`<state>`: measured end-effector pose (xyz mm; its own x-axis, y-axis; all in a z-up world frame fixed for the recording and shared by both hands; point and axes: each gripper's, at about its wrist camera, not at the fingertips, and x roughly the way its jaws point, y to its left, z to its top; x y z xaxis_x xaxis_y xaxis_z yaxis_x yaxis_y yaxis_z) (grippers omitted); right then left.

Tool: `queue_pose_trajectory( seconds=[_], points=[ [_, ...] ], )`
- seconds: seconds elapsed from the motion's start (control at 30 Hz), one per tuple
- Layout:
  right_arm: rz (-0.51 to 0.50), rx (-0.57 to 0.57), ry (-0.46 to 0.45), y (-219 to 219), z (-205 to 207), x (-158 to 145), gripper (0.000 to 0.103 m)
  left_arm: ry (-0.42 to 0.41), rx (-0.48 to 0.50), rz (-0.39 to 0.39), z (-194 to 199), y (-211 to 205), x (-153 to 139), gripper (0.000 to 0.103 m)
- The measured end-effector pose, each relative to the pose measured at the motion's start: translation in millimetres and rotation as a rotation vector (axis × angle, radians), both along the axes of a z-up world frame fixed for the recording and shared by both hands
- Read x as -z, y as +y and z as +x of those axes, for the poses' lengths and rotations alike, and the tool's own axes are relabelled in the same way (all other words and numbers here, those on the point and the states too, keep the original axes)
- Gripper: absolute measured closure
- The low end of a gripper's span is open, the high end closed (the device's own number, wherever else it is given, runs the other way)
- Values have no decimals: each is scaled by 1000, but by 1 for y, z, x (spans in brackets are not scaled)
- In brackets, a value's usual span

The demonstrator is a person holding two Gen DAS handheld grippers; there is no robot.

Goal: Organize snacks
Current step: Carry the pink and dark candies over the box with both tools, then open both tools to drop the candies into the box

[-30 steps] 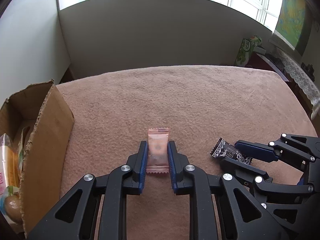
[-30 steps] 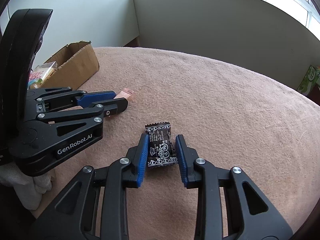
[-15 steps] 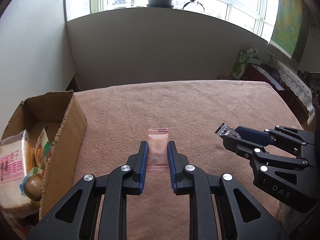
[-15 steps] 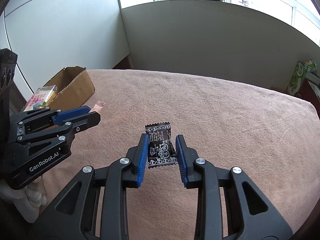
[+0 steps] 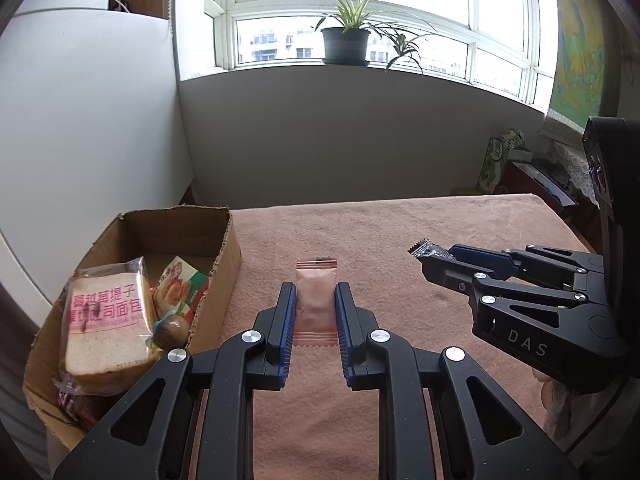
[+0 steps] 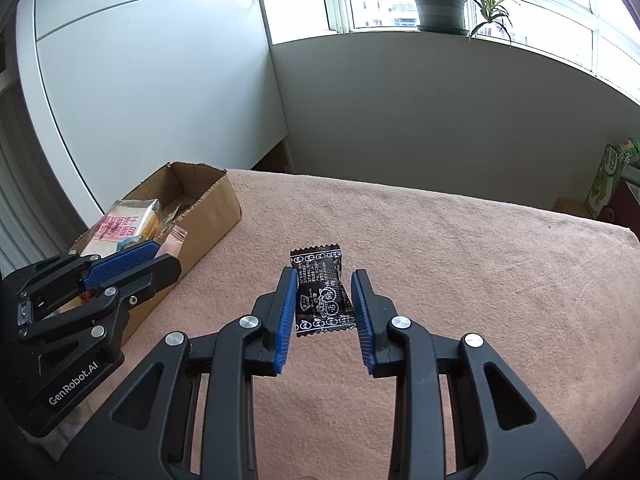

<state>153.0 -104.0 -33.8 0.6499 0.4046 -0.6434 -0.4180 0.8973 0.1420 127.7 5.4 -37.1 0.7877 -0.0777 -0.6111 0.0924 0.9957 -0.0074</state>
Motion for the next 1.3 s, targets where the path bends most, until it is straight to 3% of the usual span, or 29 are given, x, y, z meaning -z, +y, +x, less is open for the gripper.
queue_pose_trajectory(
  seconds=[0.37, 0.67, 1.03, 1.07, 1.17, 1.3],
  points=[
    [94, -99, -11, 67, 0, -17, 74, -56, -74, -27, -31, 55, -13, 85],
    [52, -226, -4, 146, -15, -2, 74, -52, -212, -70, -49, 128, -3, 85],
    [50, -297, -15, 180, -31, 1, 73, -37, -303, -111, -61, 169, 9, 85],
    [49, -294, -18, 180, -31, 0, 69, -36, -303, -113, -62, 172, 9, 84],
    [53, -282, -35, 177, -33, -2, 43, -37, -307, -114, -61, 172, 10, 83],
    [52, -279, -49, 173, -35, -7, 38, -37, -311, -107, -60, 172, 10, 63]
  ],
)
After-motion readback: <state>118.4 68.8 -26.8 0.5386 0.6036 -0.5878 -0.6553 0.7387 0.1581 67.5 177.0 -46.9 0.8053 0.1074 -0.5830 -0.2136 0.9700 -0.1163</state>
